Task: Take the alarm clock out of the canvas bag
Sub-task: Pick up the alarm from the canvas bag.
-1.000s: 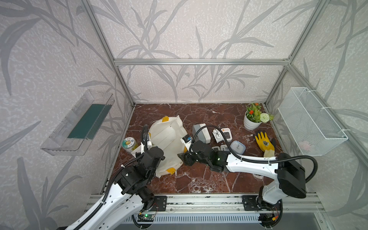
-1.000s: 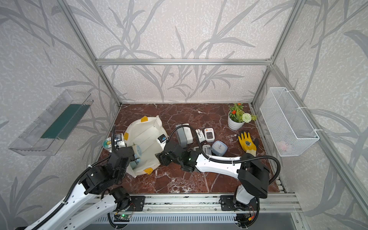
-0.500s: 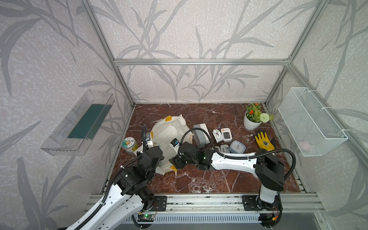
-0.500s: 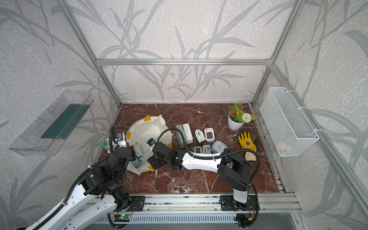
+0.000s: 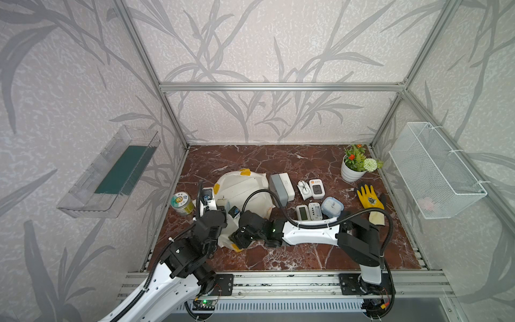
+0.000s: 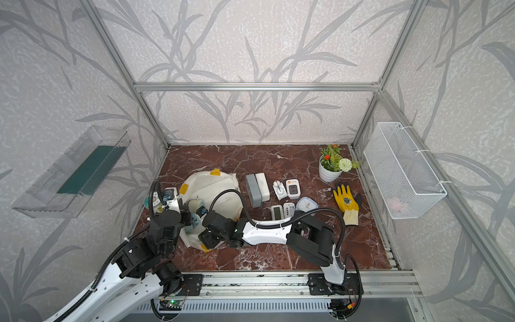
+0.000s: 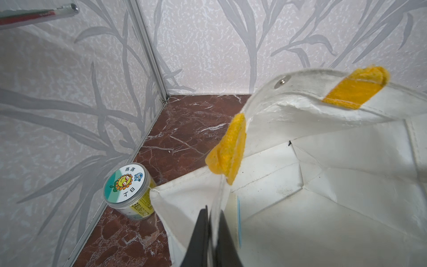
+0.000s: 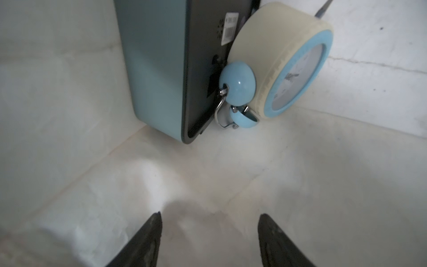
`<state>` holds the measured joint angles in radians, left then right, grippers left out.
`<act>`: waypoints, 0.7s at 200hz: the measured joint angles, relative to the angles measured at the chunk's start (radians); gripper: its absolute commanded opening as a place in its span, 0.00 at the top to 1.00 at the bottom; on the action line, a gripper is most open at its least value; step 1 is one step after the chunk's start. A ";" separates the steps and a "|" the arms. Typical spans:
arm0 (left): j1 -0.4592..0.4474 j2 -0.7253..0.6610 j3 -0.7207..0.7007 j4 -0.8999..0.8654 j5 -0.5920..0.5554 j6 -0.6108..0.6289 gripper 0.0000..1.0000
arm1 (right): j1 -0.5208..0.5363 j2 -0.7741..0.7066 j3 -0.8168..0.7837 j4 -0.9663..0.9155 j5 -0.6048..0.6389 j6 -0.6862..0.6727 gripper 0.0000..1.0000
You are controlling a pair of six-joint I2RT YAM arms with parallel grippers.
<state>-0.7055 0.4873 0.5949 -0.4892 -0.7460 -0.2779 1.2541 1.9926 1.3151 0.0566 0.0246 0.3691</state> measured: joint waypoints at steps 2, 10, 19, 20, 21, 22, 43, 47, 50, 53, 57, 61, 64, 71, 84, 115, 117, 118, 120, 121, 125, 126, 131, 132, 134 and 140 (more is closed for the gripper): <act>0.000 -0.004 -0.003 0.002 0.003 0.002 1.00 | 0.000 0.003 0.002 0.001 0.002 0.000 0.32; 0.000 -0.019 -0.014 0.008 0.016 0.010 1.00 | 0.000 0.014 0.005 0.006 0.014 0.000 0.31; 0.000 -0.031 -0.022 0.009 0.028 0.016 1.00 | 0.000 0.024 0.006 0.013 0.031 0.000 0.30; 0.000 -0.032 -0.022 0.009 0.029 0.017 1.00 | 0.000 0.026 0.006 0.013 0.035 0.000 0.30; 0.000 -0.034 -0.023 0.009 0.032 0.016 1.00 | 0.000 0.027 0.006 0.014 0.038 0.000 0.30; 0.000 -0.034 -0.023 0.009 0.032 0.016 1.00 | 0.000 0.029 0.006 0.015 0.042 0.000 0.30; 0.000 -0.051 -0.024 0.001 0.055 0.016 1.00 | 0.000 0.042 0.006 0.030 0.076 -0.002 0.27; 0.000 -0.057 -0.024 -0.003 0.059 0.016 1.00 | 0.000 0.043 0.006 0.032 0.082 -0.002 0.27; 0.000 -0.061 -0.024 -0.005 0.061 0.016 1.00 | 0.000 0.044 0.006 0.034 0.085 -0.003 0.26; 0.000 -0.064 -0.024 -0.007 0.064 0.016 1.00 | -0.001 0.044 0.006 0.035 0.090 -0.003 0.26; 0.000 -0.067 -0.024 -0.010 0.067 0.016 1.00 | -0.001 0.045 0.006 0.037 0.093 -0.004 0.25; 0.000 -0.068 -0.024 -0.013 0.069 0.016 1.00 | -0.001 0.045 0.006 0.040 0.099 -0.004 0.25; 0.000 -0.069 -0.024 -0.013 0.072 0.016 1.00 | -0.002 0.045 0.006 0.042 0.103 -0.005 0.24; 0.000 -0.069 -0.024 -0.014 0.079 0.016 1.00 | -0.003 0.045 0.006 0.047 0.111 -0.006 0.24; 0.000 -0.067 -0.024 -0.015 0.092 0.016 1.00 | -0.008 0.046 0.007 0.051 0.126 -0.009 0.23; 0.000 -0.062 -0.026 -0.013 0.114 0.016 1.00 | -0.026 0.051 0.014 0.053 0.142 -0.017 0.20; 0.000 -0.062 -0.027 -0.013 0.116 0.016 1.00 | -0.028 0.051 0.015 0.053 0.143 -0.017 0.20; 0.000 -0.062 -0.027 -0.013 0.116 0.016 1.00 | -0.029 0.051 0.015 0.053 0.143 -0.017 0.20; 0.000 -0.062 -0.028 -0.012 0.117 0.016 1.00 | -0.031 0.051 0.016 0.053 0.143 -0.017 0.20; 0.000 -0.062 -0.028 -0.012 0.118 0.016 1.00 | -0.032 0.051 0.016 0.053 0.143 -0.018 0.19; 0.000 -0.062 -0.029 -0.012 0.121 0.016 1.00 | -0.037 0.051 0.019 0.053 0.143 -0.017 0.19; 0.000 -0.062 -0.029 -0.012 0.122 0.016 1.00 | -0.037 0.051 0.019 0.053 0.143 -0.017 0.19; 0.000 -0.062 -0.030 -0.011 0.125 0.016 1.00 | -0.043 0.051 0.023 0.052 0.142 -0.016 0.18; 0.000 -0.062 -0.030 -0.012 0.126 0.016 1.00 | -0.045 0.052 0.024 0.051 0.142 -0.016 0.18; 0.000 -0.062 -0.030 -0.012 0.127 0.016 1.00 | -0.047 0.053 0.027 0.051 0.142 -0.015 0.18; 0.000 -0.062 -0.030 -0.011 0.128 0.016 1.00 | -0.055 0.054 0.034 0.052 0.140 -0.013 0.18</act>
<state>-0.7059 0.4252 0.5648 -0.5007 -0.6178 -0.2619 1.1988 2.0468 1.3487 0.1085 0.1650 0.3561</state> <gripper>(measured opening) 0.072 0.817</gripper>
